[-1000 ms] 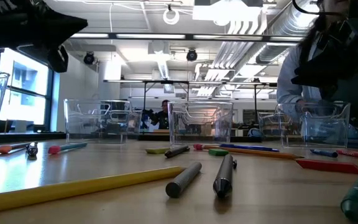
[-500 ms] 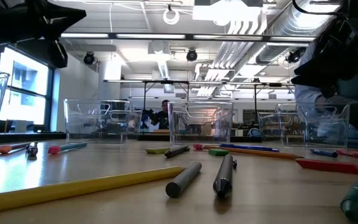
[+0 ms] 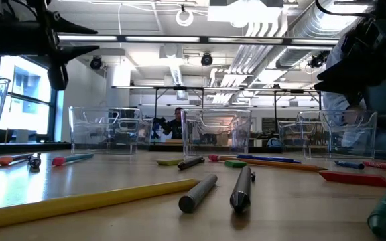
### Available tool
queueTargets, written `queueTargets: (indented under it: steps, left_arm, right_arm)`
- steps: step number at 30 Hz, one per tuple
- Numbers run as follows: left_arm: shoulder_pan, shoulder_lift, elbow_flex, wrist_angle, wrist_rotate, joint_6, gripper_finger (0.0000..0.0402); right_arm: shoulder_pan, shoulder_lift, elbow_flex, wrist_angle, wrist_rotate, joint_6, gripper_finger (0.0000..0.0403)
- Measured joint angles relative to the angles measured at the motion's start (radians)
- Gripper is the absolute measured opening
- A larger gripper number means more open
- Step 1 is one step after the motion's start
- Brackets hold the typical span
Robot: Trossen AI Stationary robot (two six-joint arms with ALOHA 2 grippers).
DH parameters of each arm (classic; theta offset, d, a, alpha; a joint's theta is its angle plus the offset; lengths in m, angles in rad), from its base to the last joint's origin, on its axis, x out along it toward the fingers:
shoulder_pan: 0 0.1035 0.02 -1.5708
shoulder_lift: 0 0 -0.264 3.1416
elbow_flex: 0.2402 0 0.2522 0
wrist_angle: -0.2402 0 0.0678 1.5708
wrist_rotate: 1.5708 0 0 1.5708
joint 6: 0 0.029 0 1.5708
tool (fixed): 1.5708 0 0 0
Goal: Sort crayons/erasers/pens/pencils in bins
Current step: Put the brown pencil into the top left transparent bin
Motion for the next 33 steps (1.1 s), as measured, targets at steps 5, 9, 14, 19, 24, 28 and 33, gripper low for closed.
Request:
queueTargets:
  steps: [5, 9, 14, 19, 24, 28, 33]
  left_arm:
    - [0.0, 0.004, 0.083, -0.048, -0.011, 0.024, 0.0103]
    - [0.0, 0.038, 0.202, -0.215, -0.011, 0.045, 0.0096]
    - [0.0, 0.129, 0.365, -0.516, -0.011, -0.001, 0.0095]
    - [0.0, 0.236, 0.499, -0.771, -0.01, -0.102, 0.0095]
    - [0.0, 0.345, 0.592, -0.962, 0.006, -0.232, 0.0094]
    - [0.0, 0.425, 0.633, -1.061, 0.055, -0.338, 0.0094]
    - [0.0, 0.506, 0.647, -1.147, 0.106, -0.454, 0.0094]
  right_arm:
    - [0.0, 0.0, 0.0, 0.0, 0.0, 0.0, 0.0139]
    - [0.0, 0.0, 0.0, 0.0, 0.0, 0.0, 0.0139]
    - [0.0, 0.0, 0.0, 0.0, 0.0, 0.0, 0.0139]
    - [0.0, 0.0, 0.0, 0.0, 0.0, 0.0, 0.0139]
    - [0.0, 0.0, 0.0, -0.001, 0.0, 0.0, 0.0139]
    - [0.0, 0.0, 0.0, -0.002, 0.0, 0.0, 0.0139]
    - [0.0, 0.0, 0.0, -0.007, 0.0, 0.0, 0.0139]
